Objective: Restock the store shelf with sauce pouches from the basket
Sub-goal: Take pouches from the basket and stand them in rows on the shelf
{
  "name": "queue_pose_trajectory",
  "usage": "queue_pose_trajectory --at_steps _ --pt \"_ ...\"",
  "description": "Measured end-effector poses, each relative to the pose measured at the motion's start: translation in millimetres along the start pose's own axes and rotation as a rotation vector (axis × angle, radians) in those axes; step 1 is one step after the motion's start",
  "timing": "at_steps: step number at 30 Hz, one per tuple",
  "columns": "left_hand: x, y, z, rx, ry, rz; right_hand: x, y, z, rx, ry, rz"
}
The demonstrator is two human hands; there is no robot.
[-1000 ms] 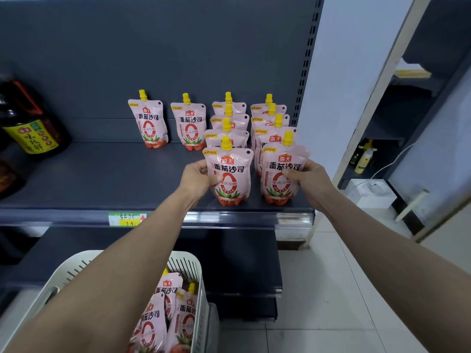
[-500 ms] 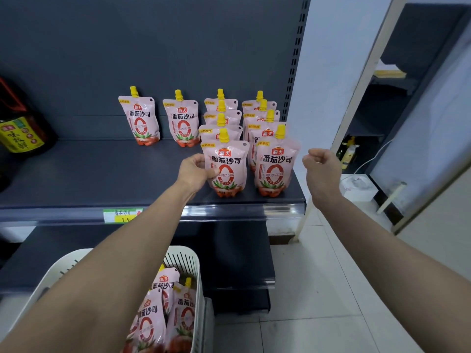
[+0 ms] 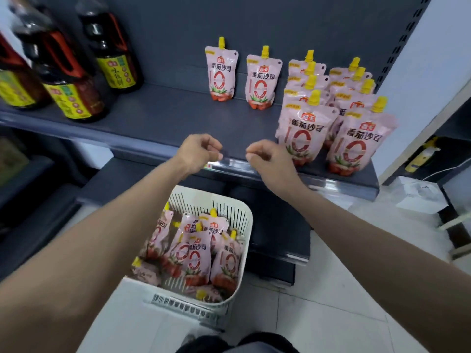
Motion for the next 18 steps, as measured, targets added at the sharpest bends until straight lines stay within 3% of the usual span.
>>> queue_pose_trajectory --at_steps 8,14,18 --pt "-37.4 65.0 143.8 -0.355 -0.029 0.008 144.3 -6.0 -61.1 0.335 0.12 0.46" --pt "-40.7 97.1 209.7 -0.566 -0.103 -0.011 220.1 6.7 -114.3 0.576 0.317 0.75" --pt "-38.8 100.3 243.1 -0.635 -0.104 0.019 246.4 12.7 -142.4 0.698 0.334 0.768"
Point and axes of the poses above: each hand's wrist, its own y-axis away from the middle knuckle, its own x-axis out of the palm, z = x × y, the point moved 9 cm from there along -y, towards the middle knuckle, and after that the axes turned 15 degrees about z, right-handed, at the moved point
